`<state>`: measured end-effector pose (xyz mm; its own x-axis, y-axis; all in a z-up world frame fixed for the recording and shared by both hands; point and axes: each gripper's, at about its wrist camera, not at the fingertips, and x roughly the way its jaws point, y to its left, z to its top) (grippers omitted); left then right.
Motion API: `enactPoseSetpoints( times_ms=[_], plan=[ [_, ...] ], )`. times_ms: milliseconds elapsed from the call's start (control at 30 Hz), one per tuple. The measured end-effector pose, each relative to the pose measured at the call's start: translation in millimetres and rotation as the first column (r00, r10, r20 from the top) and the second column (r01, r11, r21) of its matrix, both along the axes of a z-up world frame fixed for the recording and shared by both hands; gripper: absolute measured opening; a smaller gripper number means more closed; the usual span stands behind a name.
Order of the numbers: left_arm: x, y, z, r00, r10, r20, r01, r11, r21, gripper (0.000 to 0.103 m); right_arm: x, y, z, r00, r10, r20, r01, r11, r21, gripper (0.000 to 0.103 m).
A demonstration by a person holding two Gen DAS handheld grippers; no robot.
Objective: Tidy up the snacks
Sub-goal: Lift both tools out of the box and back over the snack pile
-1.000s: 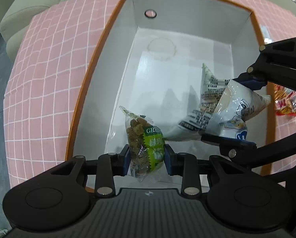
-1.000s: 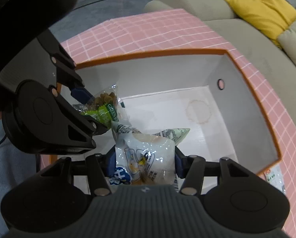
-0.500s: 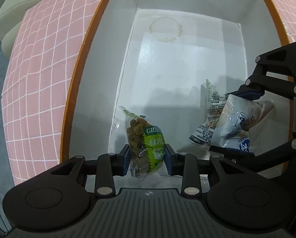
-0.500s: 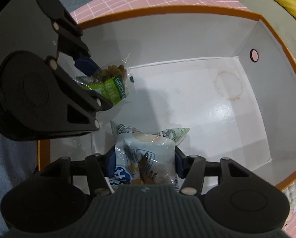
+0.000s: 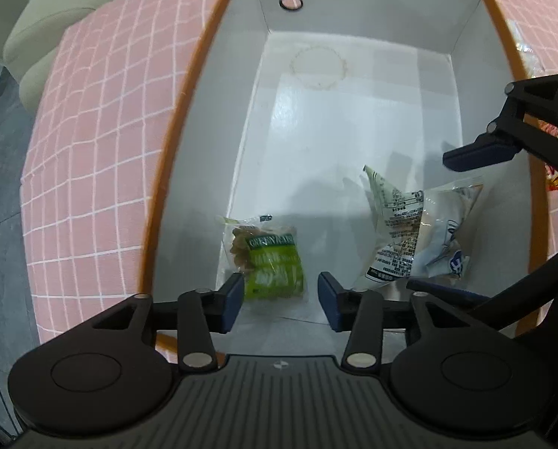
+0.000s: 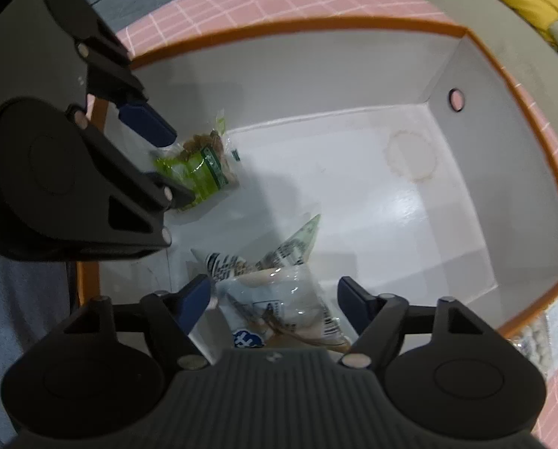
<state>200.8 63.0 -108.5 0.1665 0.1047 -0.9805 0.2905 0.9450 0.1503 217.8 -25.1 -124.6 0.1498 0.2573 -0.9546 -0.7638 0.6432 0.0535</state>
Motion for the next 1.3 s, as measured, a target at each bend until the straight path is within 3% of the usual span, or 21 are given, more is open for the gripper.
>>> enactPoseSetpoints(
  times_ms=[133, 400, 500, 633, 800, 1000, 1167, 1300],
  plan=[
    [-7.9, 3.2, 19.9, 0.998, 0.012, 0.059, -0.012, 1.0, -0.01, 0.064, -3.4, -5.9, 18.9, 0.998, -0.023, 0.052, 0.022, 1.0, 0.017, 0.079],
    [-29.2, 14.3, 63.8, 0.978, 0.071, 0.195, -0.062, 0.997, -0.049, 0.067, -21.0, -25.2, 68.4, 0.982, -0.112, 0.153, 0.095, 0.989, 0.114, 0.079],
    [-39.1, 12.1, 79.3, 0.96, 0.104, 0.261, -0.086, 0.993, -0.078, 0.067, -30.3, -36.3, 82.3, 0.969, -0.156, 0.192, 0.127, 0.98, 0.156, 0.079],
    [-58.1, 3.2, 102.0, 0.917, 0.156, 0.367, -0.12, 0.986, -0.119, 0.067, -45.5, -51.2, 98.2, 0.942, -0.219, 0.253, 0.167, 0.963, 0.212, 0.079],
    [-86.9, -18.4, 123.9, 0.841, 0.193, 0.505, -0.097, 0.973, -0.21, 0.071, -75.5, -70.5, 114.6, 0.887, -0.301, 0.35, 0.216, 0.94, 0.263, 0.079],
    [-114.4, -50.3, 125.1, 0.791, 0.217, 0.573, -0.056, 0.957, -0.286, 0.072, -109.9, -100.5, 119.7, 0.804, -0.414, 0.427, 0.294, 0.901, 0.32, 0.079],
    [-131.1, -68.6, 113.1, 0.778, 0.297, 0.554, -0.057, 0.911, -0.409, 0.072, -139.0, -130.8, 113.5, 0.735, -0.514, 0.442, 0.383, 0.853, 0.354, 0.079],
    [-138.8, -87.6, 94.5, 0.799, 0.298, 0.522, -0.054, 0.901, -0.431, 0.072, -160.6, -156.7, 101.8, 0.678, -0.575, 0.457, 0.448, 0.817, 0.364, 0.079]
  ],
)
